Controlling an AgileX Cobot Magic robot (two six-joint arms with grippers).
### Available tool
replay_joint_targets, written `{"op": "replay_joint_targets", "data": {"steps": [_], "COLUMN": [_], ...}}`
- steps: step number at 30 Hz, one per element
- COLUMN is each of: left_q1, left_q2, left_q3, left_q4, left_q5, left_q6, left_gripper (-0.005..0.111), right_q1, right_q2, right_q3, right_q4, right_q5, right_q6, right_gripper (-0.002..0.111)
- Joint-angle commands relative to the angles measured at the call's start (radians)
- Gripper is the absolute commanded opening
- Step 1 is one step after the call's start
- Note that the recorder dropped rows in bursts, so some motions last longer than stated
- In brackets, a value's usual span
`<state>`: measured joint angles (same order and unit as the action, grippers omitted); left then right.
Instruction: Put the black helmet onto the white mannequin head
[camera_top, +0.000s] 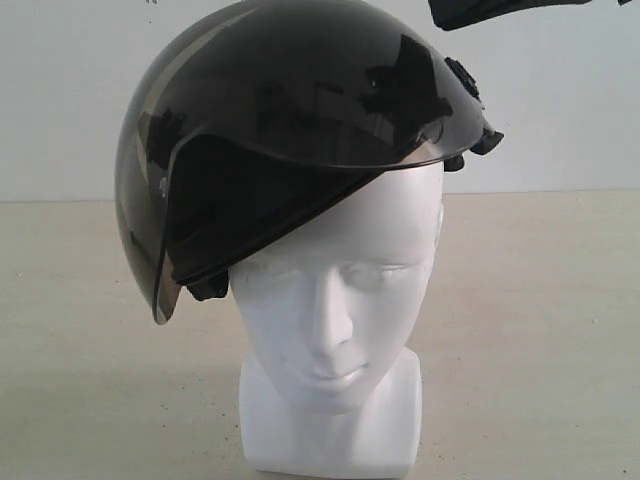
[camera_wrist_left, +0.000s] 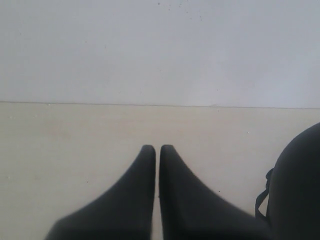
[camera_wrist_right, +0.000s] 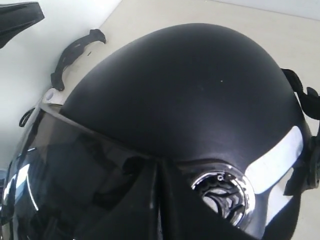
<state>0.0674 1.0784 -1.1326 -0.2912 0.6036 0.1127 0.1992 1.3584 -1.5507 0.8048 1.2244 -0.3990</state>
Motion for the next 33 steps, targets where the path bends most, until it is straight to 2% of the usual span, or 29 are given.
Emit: {"op": "replay_joint_targets", "data": {"steps": [1,17,33], "left_q1": [-0.008,-0.008,-0.008], "left_q2": [0.017,0.056,0.081], "left_q3": [-0.007,-0.007,-0.007], "left_q4": [-0.008,-0.035,-0.037], "left_q5": [0.014,0.024,0.018], "left_q6": [0.015,0.015,0.019], "left_gripper": [0.004,0.004,0.004], "right_q1": [0.002,0.01,0.01], "right_q2": [0.0,0.06,0.079], "right_q3": [0.004,0.004,0.004], "right_q4": [-0.049,-0.005,-0.066], "right_q5": [-0.003,-0.1,-0.005], "right_q6": [-0.012,-0.021,-0.027], "right_gripper": [0.0,0.0,0.0]}}
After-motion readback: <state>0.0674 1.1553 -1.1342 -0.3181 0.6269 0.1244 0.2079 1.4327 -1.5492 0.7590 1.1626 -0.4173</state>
